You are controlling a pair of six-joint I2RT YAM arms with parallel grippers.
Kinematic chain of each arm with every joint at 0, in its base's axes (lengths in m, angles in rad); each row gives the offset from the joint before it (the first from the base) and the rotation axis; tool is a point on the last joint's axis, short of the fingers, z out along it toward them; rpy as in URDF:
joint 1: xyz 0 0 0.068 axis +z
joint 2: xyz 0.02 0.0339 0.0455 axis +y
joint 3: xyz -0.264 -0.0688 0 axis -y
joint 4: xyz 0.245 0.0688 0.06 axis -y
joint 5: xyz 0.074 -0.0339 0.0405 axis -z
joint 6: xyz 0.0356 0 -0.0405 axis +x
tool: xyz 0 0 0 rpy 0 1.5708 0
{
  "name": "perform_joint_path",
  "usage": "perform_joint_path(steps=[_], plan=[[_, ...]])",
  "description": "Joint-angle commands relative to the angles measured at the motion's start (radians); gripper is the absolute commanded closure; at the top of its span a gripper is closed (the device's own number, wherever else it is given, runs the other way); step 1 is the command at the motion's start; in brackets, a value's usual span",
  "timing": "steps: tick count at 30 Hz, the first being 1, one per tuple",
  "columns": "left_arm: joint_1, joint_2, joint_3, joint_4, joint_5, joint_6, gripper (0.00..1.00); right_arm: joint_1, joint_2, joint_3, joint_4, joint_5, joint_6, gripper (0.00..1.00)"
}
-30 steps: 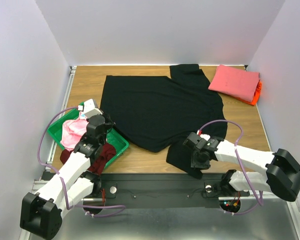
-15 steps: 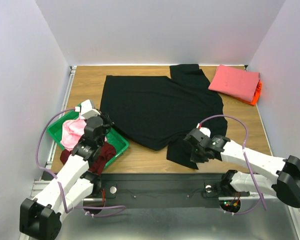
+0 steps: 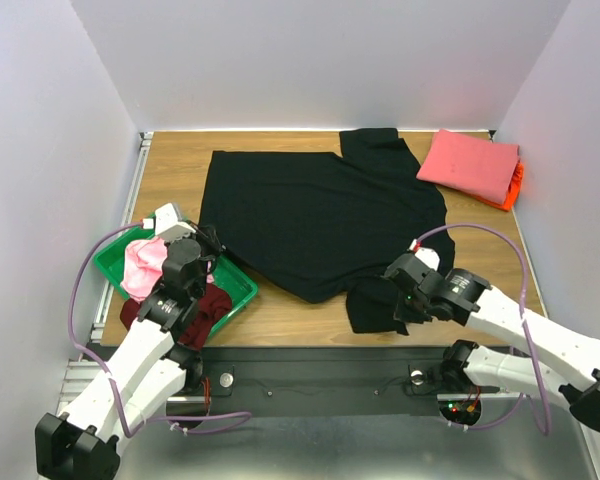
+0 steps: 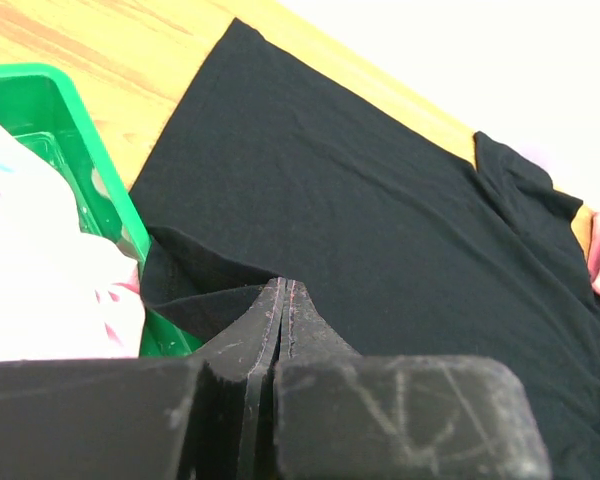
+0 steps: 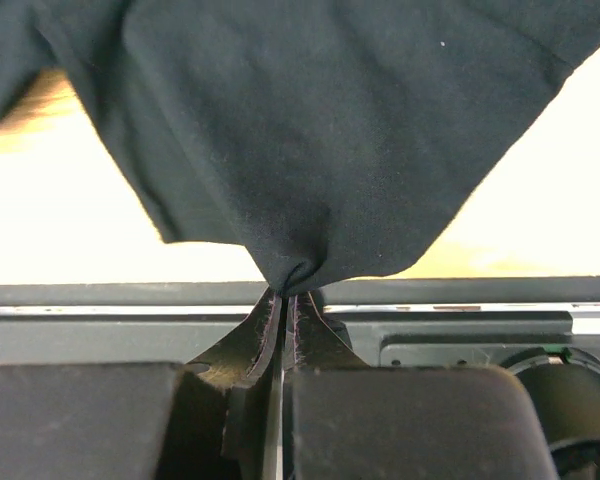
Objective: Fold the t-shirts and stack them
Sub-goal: Fold the tshirt
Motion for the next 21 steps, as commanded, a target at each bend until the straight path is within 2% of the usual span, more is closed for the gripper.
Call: perform_joint_path(steps=[1,5,11,17,21], plan=[[-0.008,-0.025,-0.008,0.016,-0.032,-0.005,1.0,0.007,-0.05,0.059,-0.104,0.05,0.026,1.0],[-0.015,-0.036,-0.004,0.007,-0.04,-0.006,1.0,0.009,-0.062,0.066,-0.112,0.028,0.018,1.0],[-0.018,-0.06,0.0,-0.014,-0.086,-0.012,1.0,0.009,-0.108,0.123,-0.127,0.091,0.012,0.99],[-0.018,-0.047,0.029,-0.002,-0.124,-0.014,1.0,0.007,-0.157,0.121,0.055,0.272,-0.051,1.0],[-0.016,-0.013,0.055,0.012,-0.143,-0.011,1.0,0.007,-0.154,0.083,0.189,0.338,-0.06,1.0]])
